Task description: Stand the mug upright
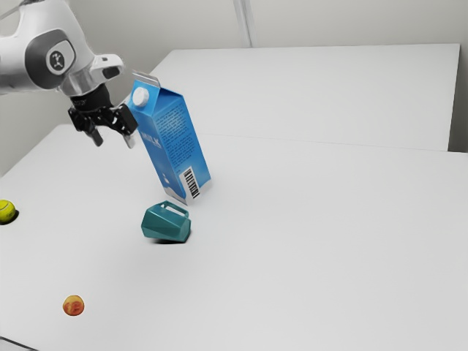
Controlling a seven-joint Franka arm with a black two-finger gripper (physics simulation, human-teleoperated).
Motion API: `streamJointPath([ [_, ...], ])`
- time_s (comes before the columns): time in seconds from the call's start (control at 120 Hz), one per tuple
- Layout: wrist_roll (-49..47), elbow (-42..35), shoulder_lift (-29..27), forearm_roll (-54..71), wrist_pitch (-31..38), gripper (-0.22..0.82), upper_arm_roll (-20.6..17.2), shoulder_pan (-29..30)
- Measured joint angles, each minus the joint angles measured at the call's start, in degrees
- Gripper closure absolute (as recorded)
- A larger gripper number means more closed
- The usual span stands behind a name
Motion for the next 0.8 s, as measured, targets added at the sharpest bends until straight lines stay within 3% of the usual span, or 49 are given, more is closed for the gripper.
streamJointPath([
  [0.342,4.1,0.0,12.0,-11.1,-3.7,0.00,2.1,10.9],
  [0.8,15.6,3.9,24.4,-17.2,-1.3,0.00,2.4,10.2],
])
